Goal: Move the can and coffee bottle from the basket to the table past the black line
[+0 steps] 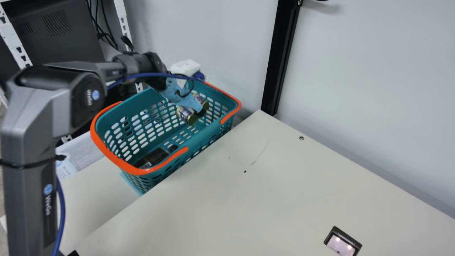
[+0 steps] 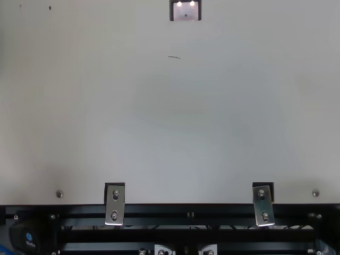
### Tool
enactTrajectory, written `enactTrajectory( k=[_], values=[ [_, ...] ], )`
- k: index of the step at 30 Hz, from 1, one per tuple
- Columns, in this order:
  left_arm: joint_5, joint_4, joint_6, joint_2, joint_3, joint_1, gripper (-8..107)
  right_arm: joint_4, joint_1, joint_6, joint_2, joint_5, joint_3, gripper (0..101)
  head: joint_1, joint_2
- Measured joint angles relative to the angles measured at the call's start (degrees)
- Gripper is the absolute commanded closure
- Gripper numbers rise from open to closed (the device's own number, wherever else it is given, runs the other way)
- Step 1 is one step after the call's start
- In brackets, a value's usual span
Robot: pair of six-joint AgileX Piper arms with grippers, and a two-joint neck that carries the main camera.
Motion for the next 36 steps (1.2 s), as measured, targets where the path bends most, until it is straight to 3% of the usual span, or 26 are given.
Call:
enactTrajectory(
  k=[9,14,22,36],
  values=[
    [-1.45,-18.21,12.80,-17.07,10.23,2.05,89,0.00,0.00,0.00,0.00,0.00,0.00,0,-0.29,0.00],
    [0.87,-26.96,13.62,-26.10,15.53,3.26,89,0.00,0.00,0.00,0.00,0.00,0.00,0,-0.29,0.00],
    [9.29,-30.00,1.67,-38.77,22.11,4.72,89,0.00,0.00,0.00,0.00,0.00,0.00,0,-0.29,0.00],
    [28.47,-31.62,-27.90,-57.55,28.26,4.72,89,0.00,0.00,0.00,0.00,0.00,0.00,0,0.00,0.00]
  ],
)
